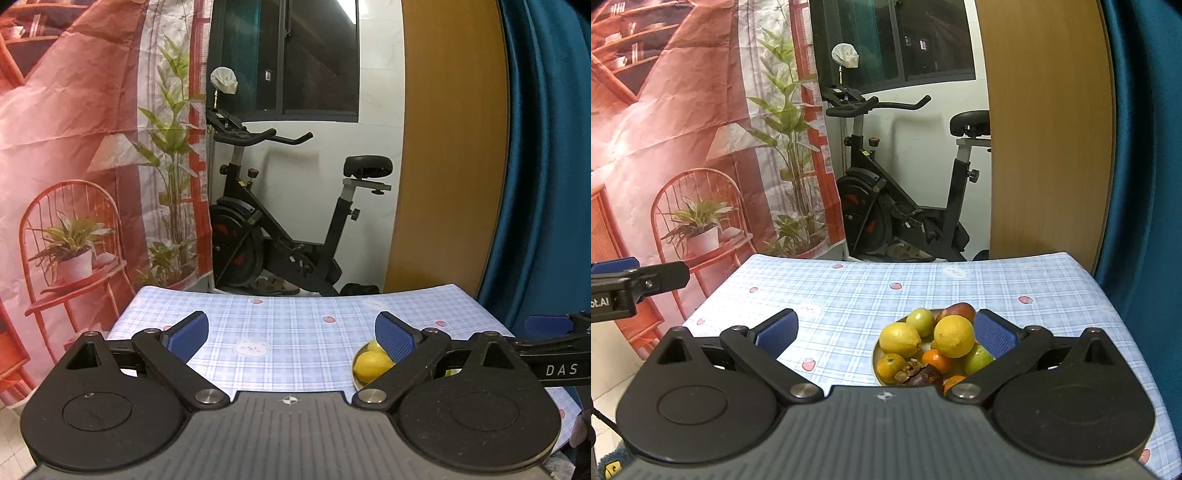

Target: Organize fruits

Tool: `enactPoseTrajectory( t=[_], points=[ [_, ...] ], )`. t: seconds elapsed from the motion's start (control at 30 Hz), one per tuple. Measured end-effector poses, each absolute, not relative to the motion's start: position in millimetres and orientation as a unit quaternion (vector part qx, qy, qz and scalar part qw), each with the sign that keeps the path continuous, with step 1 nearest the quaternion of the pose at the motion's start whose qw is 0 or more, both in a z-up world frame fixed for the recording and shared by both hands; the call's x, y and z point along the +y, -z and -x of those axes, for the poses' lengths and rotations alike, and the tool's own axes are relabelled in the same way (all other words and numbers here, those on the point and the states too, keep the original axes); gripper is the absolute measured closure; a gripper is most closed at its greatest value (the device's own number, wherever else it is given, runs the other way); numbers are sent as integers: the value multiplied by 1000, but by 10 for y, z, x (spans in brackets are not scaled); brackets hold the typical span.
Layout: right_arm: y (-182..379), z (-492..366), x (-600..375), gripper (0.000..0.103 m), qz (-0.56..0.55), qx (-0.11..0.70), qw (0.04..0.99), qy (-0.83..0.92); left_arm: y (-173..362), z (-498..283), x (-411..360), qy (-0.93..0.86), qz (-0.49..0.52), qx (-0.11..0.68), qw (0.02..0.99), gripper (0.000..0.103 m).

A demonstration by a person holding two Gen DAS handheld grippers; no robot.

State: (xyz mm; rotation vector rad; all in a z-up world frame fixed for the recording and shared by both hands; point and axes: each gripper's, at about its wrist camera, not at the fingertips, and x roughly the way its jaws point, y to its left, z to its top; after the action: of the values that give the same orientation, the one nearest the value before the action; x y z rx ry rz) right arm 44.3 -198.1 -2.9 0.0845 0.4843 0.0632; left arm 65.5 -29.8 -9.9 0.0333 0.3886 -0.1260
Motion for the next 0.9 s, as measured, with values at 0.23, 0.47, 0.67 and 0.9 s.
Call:
enactPoseTrajectory(
  t=[0.23,0.47,0.67,0.9],
  points=[
    [44,-457,-2003,0,-36,243,969,-24,119,-640,-298,67,-16,197,978,5],
    [25,-446,-2007,0,-28,238,971,-16,121,-631,-292,67,-18,199,978,4],
    [15,-440,-1999,0,-25,236,971,-13,109,-629,-271,67,-16,200,977,4],
    [11,-441,-1997,0,-24,236,971,-13,111,-626,-256,66,-14,199,978,4]
  ],
)
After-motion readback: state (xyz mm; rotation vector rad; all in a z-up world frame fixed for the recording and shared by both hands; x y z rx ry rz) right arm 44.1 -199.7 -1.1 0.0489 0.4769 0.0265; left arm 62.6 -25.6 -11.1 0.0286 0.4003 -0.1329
